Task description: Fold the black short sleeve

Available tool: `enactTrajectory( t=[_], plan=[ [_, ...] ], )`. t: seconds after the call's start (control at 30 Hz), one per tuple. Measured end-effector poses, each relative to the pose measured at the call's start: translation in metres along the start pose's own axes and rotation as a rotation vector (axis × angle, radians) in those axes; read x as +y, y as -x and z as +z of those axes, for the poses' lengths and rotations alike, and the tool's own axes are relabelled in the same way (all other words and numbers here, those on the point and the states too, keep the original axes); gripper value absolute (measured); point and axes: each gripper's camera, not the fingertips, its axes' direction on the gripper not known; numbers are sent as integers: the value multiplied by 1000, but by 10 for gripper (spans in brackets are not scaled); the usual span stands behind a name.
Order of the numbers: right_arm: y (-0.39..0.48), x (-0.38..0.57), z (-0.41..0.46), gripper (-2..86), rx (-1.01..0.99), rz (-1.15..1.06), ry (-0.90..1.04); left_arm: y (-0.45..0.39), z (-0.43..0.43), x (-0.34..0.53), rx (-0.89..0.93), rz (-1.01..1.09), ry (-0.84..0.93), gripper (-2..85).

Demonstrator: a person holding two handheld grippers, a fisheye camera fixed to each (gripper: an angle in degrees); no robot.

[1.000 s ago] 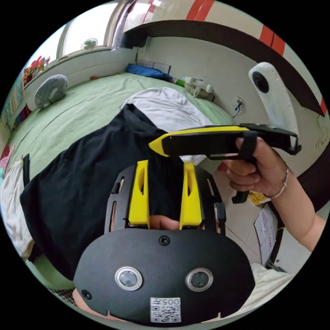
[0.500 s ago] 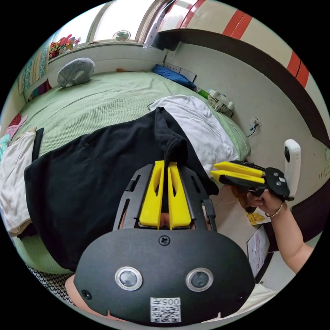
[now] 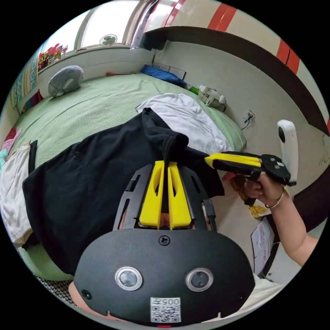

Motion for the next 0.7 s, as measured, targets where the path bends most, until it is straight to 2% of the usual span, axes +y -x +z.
enactTrajectory(
  t=[0.17, 0.33, 0.5, 0.6, 0.7],
  plan=[
    [-38, 10, 22, -4, -101, 157, 63, -27, 21, 2, 87, 85, 47, 61],
    [-58, 35, 3, 22, -189, 262, -49, -41, 31, 5, 124, 132, 61, 81],
    [-32, 37, -22, 40, -108, 112, -161, -47, 38, 5, 120, 122, 72, 80],
    [-7, 24, -23, 46, 43, 3, -154, -57, 39, 6, 78, 142, 71, 81],
    [12, 12, -16, 52, 116, -91, -117, -70, 35, 6, -64, 155, 14, 86]
  ],
)
